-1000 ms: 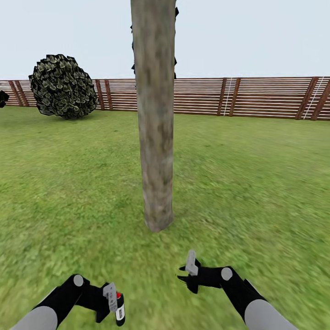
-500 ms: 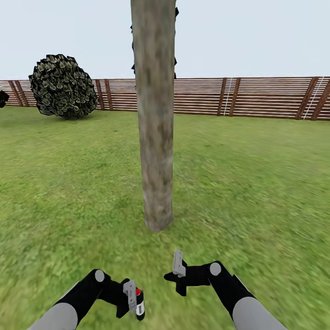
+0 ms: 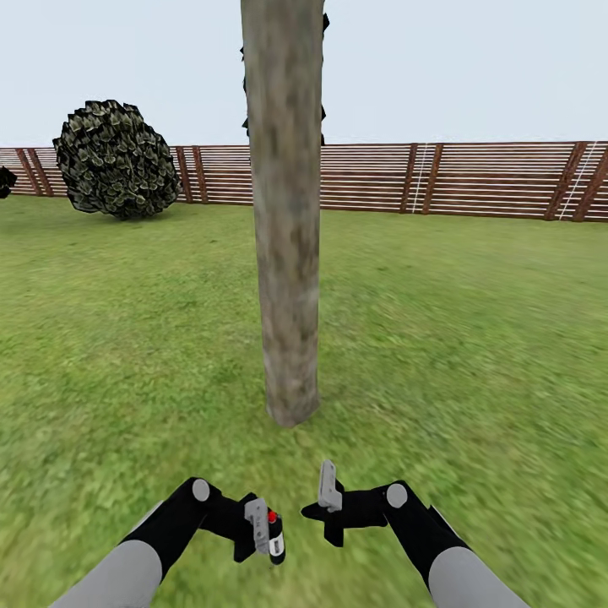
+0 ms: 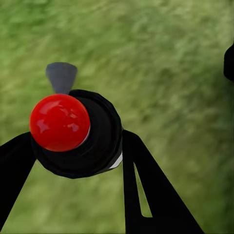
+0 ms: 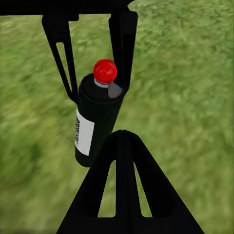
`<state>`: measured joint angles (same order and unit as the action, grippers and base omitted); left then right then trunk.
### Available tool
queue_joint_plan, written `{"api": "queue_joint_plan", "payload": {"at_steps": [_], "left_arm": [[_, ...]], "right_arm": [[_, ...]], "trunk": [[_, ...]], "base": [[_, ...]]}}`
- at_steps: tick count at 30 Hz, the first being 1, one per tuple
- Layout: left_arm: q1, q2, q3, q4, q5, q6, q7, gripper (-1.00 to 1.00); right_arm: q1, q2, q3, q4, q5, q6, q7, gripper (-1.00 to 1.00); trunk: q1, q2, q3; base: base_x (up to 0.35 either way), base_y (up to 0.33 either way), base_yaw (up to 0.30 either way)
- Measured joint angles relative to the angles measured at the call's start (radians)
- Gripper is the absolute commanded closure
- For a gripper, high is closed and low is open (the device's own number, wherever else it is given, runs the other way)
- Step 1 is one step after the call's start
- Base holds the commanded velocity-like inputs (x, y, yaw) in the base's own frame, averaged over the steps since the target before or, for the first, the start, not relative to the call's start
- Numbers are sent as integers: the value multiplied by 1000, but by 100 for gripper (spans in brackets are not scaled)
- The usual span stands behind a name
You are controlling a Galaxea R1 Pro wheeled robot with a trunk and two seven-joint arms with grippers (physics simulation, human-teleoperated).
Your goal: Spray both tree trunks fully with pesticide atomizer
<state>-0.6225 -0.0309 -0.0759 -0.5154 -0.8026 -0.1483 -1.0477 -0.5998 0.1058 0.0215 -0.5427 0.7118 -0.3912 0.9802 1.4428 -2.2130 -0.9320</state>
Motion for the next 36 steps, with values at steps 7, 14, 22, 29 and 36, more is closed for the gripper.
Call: {"api": "queue_joint_plan", "payload": {"at_steps": [7,14,22,29,36], "left_arm": [[0,-23,-51,0,1,1,0,100],[-1,-30,-62,0,3,4,0,100],[-3,-48,-62,0,6,4,0,100],[-4,-58,-62,-2,9,4,1,100],[-3,-60,-61,-21,11,4,2,100]], "right_arm": [[0,0,0,0,0,0,0,100],[0,0,0,0,0,-1,0,100],[0,0,0,0,0,-1,0,100],[0,0,0,0,0,-1,0,100],[0,0,0,0,0,-1,0,100]], "trunk": [[0,0,0],[0,0,0],[0,0,0],[0,0,0],[0,0,0]], "base": [[0,0,0],[0,0,0],[0,0,0],[0,0,0],[0,0,0]]}}
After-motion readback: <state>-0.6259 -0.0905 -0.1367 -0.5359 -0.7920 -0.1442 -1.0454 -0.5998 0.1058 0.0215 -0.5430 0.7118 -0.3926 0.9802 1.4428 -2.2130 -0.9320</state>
